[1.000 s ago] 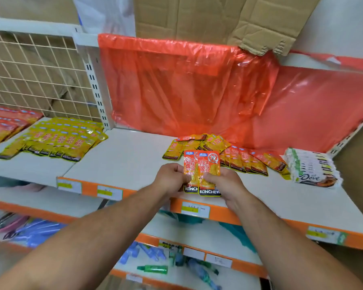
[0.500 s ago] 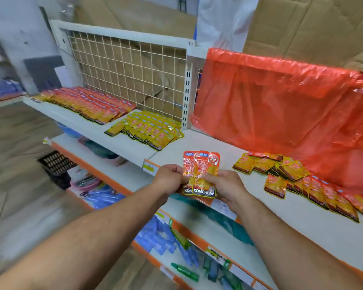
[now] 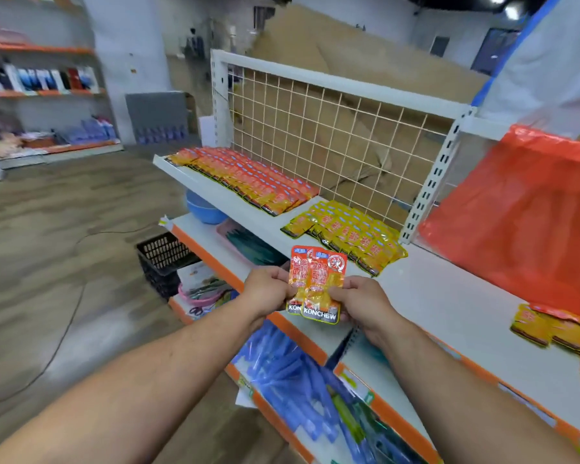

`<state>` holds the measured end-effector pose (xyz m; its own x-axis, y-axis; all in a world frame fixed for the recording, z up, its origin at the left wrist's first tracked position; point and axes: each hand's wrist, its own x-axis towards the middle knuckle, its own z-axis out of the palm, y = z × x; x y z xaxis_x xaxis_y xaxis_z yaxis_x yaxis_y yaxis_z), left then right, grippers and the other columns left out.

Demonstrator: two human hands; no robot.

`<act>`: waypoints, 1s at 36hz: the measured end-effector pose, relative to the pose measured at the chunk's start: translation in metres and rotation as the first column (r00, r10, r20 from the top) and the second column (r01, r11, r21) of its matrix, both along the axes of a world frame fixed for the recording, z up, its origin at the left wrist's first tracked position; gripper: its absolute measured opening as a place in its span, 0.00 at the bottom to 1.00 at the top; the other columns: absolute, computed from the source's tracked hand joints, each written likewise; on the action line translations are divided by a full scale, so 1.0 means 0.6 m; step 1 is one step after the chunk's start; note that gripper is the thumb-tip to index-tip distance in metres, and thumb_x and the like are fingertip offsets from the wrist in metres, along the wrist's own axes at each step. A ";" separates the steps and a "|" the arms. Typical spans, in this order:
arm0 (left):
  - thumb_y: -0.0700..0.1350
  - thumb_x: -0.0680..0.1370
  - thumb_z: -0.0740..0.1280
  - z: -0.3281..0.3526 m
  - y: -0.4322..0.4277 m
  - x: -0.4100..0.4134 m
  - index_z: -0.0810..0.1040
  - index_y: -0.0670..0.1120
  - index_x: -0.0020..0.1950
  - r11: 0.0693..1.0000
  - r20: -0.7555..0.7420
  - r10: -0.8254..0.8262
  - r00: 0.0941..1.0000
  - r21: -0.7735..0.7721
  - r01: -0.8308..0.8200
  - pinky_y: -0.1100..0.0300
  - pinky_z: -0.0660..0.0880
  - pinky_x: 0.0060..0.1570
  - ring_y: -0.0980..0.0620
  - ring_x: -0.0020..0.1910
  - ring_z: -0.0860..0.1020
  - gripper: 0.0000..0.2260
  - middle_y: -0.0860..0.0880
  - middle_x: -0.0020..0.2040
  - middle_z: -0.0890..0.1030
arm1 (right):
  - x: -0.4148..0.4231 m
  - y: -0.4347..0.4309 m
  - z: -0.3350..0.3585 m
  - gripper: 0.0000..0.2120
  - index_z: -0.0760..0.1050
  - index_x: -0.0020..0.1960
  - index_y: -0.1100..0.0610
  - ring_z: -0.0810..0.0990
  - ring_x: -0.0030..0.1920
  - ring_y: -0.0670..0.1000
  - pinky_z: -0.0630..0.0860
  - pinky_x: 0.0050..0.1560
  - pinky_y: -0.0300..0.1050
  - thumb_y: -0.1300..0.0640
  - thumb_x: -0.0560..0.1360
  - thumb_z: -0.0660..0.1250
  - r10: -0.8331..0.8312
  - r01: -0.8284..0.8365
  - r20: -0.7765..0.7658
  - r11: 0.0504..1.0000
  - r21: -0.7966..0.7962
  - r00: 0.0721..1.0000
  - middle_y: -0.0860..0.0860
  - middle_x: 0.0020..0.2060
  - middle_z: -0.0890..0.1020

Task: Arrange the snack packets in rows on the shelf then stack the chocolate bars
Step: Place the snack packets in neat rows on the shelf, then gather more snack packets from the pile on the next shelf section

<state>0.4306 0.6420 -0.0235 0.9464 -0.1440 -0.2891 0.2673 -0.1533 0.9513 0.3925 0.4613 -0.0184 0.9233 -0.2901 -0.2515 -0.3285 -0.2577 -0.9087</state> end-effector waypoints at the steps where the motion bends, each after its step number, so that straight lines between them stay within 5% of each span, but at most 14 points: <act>1: 0.30 0.72 0.69 -0.001 0.023 0.010 0.79 0.36 0.43 1.000 0.001 0.014 1.000 -0.005 -0.014 0.60 0.69 0.29 0.48 0.31 0.73 0.02 0.40 0.35 0.79 | 0.014 0.021 0.001 0.08 0.74 0.41 0.60 0.79 0.31 0.54 0.73 0.27 0.42 0.63 0.77 0.70 0.011 -0.011 0.002 1.000 0.002 1.000 0.59 0.37 0.81; 5: 0.29 0.73 0.68 -0.003 0.104 0.049 0.79 0.40 0.40 0.995 0.020 0.095 0.995 -0.018 -0.094 0.59 0.71 0.30 0.47 0.32 0.75 0.07 0.40 0.37 0.80 | 0.065 0.098 0.001 0.09 0.74 0.40 0.59 0.78 0.33 0.54 0.75 0.31 0.45 0.62 0.77 0.70 0.062 -0.062 -0.001 0.998 0.010 0.998 0.59 0.37 0.81; 13: 0.29 0.75 0.66 0.006 0.217 0.114 0.78 0.41 0.38 0.975 0.033 0.218 0.975 -0.061 -0.216 0.70 0.63 0.18 0.60 0.17 0.69 0.10 0.45 0.29 0.76 | 0.171 0.208 -0.002 0.07 0.73 0.44 0.58 0.76 0.39 0.56 0.74 0.34 0.47 0.60 0.77 0.71 0.181 -0.181 -0.012 0.984 -0.008 0.983 0.60 0.39 0.77; 19: 0.31 0.73 0.69 -0.010 0.277 0.191 0.80 0.46 0.34 0.950 -0.010 0.311 0.950 -0.033 -0.311 0.56 0.72 0.33 0.50 0.27 0.73 0.12 0.48 0.28 0.80 | 0.270 0.268 -0.012 0.08 0.71 0.45 0.57 0.76 0.39 0.55 0.73 0.32 0.46 0.60 0.78 0.70 0.266 -0.265 -0.025 0.964 0.018 0.964 0.59 0.39 0.77; 31: 0.28 0.72 0.67 -0.003 0.368 0.413 0.79 0.41 0.39 0.895 0.041 0.444 0.895 0.022 -0.445 0.63 0.69 0.27 0.50 0.29 0.75 0.09 0.43 0.34 0.80 | 0.528 0.358 0.006 0.13 0.72 0.36 0.56 0.76 0.29 0.50 0.69 0.29 0.42 0.63 0.77 0.69 0.391 -0.391 0.010 0.917 0.086 0.920 0.52 0.31 0.81; 36: 0.28 0.73 0.66 0.005 0.392 0.498 0.78 0.39 0.43 0.867 0.052 0.497 0.866 0.010 -0.498 0.64 0.70 0.23 0.51 0.26 0.75 0.07 0.42 0.36 0.80 | 0.621 0.381 0.021 0.13 0.72 0.36 0.57 0.79 0.35 0.55 0.74 0.35 0.48 0.62 0.77 0.70 0.430 -0.432 0.047 0.899 0.075 0.902 0.55 0.35 0.82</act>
<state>0.7293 0.8772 -0.0202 0.9032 0.3551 -0.2411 0.2698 -0.0328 0.9624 0.7651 0.6900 -0.0058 0.9606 0.1580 -0.2286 -0.1755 -0.2927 -0.9400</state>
